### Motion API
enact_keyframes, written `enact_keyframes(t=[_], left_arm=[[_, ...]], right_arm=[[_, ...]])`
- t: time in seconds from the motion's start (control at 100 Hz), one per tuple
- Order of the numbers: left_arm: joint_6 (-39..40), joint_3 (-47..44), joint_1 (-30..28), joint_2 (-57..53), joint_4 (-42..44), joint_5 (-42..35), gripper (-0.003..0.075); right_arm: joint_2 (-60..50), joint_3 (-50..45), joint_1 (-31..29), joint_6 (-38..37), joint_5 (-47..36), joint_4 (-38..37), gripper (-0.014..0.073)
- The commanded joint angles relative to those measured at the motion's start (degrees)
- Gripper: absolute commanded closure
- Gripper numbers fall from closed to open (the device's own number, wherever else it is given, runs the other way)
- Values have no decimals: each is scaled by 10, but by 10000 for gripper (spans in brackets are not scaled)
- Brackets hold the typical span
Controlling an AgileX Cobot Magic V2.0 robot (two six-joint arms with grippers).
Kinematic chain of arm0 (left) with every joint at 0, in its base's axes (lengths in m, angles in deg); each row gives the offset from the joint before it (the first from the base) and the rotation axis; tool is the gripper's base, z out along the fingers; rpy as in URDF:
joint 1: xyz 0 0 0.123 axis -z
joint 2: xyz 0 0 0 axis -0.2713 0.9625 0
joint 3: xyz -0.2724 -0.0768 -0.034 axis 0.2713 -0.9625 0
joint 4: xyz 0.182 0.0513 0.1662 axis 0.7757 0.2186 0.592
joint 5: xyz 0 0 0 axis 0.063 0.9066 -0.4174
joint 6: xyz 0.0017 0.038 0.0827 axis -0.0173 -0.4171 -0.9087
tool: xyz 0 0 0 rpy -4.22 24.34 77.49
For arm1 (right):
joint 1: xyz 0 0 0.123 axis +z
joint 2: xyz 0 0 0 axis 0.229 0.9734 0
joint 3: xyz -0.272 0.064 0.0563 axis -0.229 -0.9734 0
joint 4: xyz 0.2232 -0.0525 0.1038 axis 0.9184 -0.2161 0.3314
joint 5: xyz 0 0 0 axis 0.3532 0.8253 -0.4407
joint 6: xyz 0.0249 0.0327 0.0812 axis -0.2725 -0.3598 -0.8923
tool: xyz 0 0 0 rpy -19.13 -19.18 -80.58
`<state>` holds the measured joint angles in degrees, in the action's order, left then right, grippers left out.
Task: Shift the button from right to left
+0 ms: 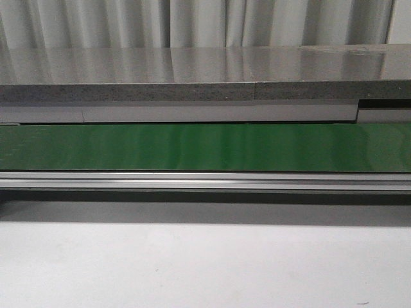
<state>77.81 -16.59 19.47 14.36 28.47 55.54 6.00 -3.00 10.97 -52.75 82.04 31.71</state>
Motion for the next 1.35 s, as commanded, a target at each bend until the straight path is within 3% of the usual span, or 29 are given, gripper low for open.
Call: enact_keyframes(t=[0.0,0.17,0.29,0.47,0.54,1.34], left_arm=[[6,-26,3,-18,0,-45,741],[6,-26,3,-18,0,-45,741],[6,-26,3,-18,0,-45,741],[6,-26,3,-18,0,-45,741],[6,-26,3,-18,0,-45,741],[6,-26,3,-18,0,-45,741]], right_arm=[[4,-3,1,-10,-90,-5,662],[3,-75,1,-65,-238,-25,662],[-9,-112,1,-77,-285,-39,662],[-86,-157,1,-77,-280,-39,662],[-115,-157,1,-77,-242,-39,662],[-113,-157,1,-77,-215,-48,662]])
